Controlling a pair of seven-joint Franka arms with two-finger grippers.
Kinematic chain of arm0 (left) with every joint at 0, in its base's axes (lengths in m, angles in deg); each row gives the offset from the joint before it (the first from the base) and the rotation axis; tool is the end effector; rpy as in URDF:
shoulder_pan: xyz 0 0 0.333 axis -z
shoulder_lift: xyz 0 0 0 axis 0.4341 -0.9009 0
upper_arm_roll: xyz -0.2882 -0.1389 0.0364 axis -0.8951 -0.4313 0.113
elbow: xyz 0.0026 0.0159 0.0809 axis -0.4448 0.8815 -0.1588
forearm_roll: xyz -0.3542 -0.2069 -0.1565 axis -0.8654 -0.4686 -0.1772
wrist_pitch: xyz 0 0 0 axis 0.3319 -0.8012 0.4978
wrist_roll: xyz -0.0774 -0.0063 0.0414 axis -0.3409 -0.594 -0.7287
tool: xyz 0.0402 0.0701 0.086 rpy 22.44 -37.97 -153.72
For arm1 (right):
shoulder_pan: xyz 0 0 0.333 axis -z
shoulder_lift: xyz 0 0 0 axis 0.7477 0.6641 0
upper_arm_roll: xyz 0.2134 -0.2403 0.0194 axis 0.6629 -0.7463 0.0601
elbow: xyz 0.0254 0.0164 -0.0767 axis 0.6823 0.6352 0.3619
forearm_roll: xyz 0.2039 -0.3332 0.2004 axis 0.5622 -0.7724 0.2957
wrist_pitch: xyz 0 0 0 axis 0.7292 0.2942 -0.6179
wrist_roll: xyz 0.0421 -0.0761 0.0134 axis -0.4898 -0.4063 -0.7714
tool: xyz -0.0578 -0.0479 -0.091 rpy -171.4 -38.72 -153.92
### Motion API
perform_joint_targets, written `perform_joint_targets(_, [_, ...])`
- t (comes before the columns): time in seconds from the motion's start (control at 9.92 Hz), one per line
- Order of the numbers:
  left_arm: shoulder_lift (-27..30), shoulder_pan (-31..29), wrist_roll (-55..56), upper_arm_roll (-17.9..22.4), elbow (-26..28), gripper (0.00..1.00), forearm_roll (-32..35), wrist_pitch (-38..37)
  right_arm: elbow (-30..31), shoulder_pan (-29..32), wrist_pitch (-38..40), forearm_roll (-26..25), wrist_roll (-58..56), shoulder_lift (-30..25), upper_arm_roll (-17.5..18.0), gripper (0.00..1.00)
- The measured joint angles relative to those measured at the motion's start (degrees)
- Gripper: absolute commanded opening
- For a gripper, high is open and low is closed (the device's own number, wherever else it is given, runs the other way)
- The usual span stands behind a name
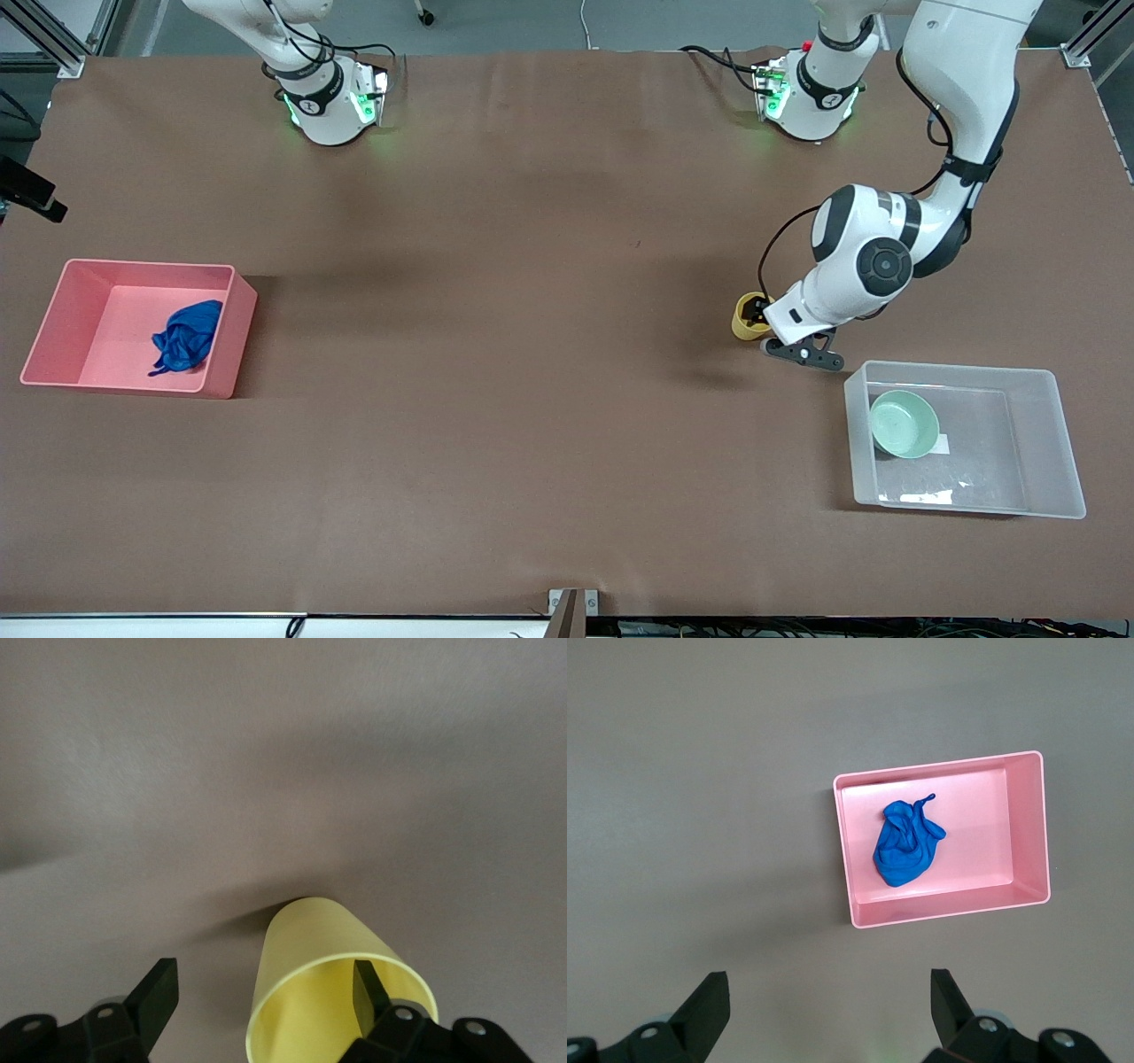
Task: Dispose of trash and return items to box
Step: 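Grasp the yellow cup by its rim with the left gripper, then carry the yellow cup into the green bowl in the clear box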
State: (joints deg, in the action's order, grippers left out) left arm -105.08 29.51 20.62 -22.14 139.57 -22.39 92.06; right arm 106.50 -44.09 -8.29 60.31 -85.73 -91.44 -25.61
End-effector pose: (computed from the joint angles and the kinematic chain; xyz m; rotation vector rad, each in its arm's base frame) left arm 0.5629 -0.1734 0.1784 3.0292 -0.4004 -0.1880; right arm 0.5624 -0.0924 0.6499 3.0968 -0.2643 0.0107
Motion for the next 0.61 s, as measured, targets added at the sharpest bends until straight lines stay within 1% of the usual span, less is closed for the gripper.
perform_joint_targets(0.1, [-0.15, -0.01, 0.0, -0.01, 0.87, 0.08, 0.01, 0.04, -0.36, -0.6, -0.31, -0.08, 0.0, -0.21, 0.0, 1.0])
perform_joint_targets(0.2, [-0.15, -0.05, 0.0, -0.01, 1.41, 0.0, 0.01, 0.05, -1.46, -0.94, -0.34, -0.17, -0.38, -0.14, -0.02, 1.0])
perform_joint_targets(0.3, [-0.12, -0.12, 0.0, -0.01, 1.51, 0.0, 0.02, 0.05, -3.1, -1.06, 0.33, -0.19, -0.97, 0.47, -0.22, 1.0])
perform_joint_targets(0.61, [1.76, -0.46, -0.11, -0.03, 1.34, 0.0, 0.08, -1.0, -8.77, -1.16, 3.43, -0.04, -2.08, 5.1, -1.89, 1.0])
